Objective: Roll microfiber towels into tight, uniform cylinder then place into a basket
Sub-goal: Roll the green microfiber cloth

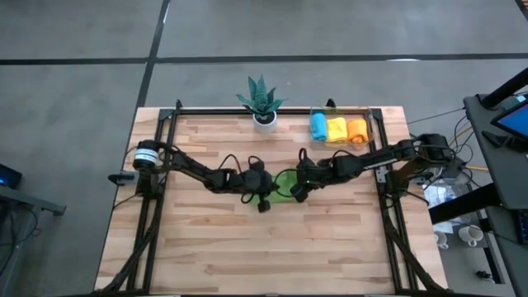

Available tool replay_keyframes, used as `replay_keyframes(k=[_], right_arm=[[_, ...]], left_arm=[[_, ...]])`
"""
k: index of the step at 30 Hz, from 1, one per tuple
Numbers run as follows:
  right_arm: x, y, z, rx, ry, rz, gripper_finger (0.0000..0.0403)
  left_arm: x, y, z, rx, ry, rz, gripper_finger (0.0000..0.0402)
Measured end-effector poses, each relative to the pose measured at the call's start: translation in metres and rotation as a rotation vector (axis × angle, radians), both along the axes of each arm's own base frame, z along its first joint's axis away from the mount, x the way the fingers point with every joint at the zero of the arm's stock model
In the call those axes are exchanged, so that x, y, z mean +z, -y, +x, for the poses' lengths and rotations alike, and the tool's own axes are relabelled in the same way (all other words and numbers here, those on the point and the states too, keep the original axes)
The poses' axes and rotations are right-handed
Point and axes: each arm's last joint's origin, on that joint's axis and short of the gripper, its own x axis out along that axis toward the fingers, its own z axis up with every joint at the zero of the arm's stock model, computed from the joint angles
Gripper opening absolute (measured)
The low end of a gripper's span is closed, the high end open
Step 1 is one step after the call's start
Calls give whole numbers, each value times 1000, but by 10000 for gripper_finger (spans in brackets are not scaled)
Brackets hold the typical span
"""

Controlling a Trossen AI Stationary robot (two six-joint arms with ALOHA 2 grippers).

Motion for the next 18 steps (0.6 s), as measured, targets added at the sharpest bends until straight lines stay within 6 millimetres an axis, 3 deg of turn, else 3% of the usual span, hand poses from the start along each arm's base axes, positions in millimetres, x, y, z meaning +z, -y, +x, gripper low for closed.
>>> replay_keyframes(k=[6, 13, 18], right_arm=[[8, -2, 5, 26, 4, -33, 10], [8, -2, 5, 31, 6, -37, 9], [6, -2, 4, 27, 1, -34, 9]], left_arm=[[30, 5, 4, -48, 176, 74, 0], [1, 0, 23, -24, 187, 52, 0], [-20, 1, 50, -28, 206, 44, 0]])
